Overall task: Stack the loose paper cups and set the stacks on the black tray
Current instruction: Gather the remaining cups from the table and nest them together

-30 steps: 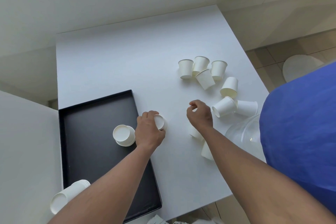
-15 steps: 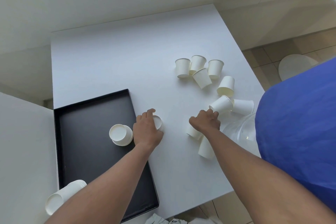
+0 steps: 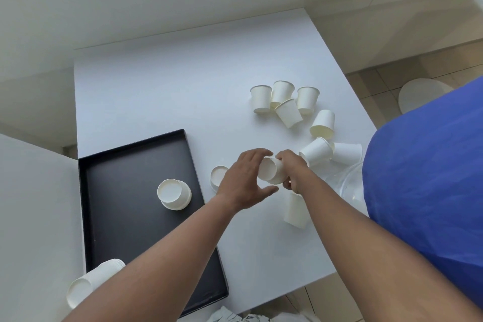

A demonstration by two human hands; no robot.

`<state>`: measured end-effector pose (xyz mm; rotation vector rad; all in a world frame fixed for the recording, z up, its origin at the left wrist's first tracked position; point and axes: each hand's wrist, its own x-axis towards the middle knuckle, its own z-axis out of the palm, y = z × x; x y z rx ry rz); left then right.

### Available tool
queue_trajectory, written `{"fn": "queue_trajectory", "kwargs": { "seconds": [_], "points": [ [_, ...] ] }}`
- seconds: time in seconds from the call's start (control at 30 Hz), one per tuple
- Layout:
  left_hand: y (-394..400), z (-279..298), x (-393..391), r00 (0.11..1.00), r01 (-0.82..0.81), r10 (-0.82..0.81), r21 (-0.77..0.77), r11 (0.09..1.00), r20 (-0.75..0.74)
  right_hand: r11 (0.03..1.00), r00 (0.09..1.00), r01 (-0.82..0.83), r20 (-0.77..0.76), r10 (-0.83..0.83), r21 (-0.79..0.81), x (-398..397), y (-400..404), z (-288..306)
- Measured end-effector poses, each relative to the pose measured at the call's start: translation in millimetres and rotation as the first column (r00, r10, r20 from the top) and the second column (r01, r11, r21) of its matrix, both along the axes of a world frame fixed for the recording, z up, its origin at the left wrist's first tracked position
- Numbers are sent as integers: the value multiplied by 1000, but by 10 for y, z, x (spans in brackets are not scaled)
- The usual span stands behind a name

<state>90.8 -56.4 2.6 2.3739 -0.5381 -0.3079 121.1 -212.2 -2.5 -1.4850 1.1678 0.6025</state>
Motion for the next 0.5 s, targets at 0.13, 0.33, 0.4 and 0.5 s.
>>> {"fn": "queue_trajectory", "kwargs": {
  "seconds": [0.13,0.33,0.4,0.5],
  "points": [
    [-52,-24,-38,998,-23,23,-1,1000,-54,998,998,-42,-51,45,57,-50,-14,55],
    [-29,-44,-98,985,-131,134,34,991,-105,991,996,-95,-7,94,-97,-137,-1,21],
    [-19,-62,-127,979,-177,182,55,983,-97,888,966,-229,21,259,-399,-210,-39,-28],
    [-15,-89,-182,971,-202,213,106,974,-106,634,866,-444,-123,484,-633,-340,-120,3]
  ]
}}
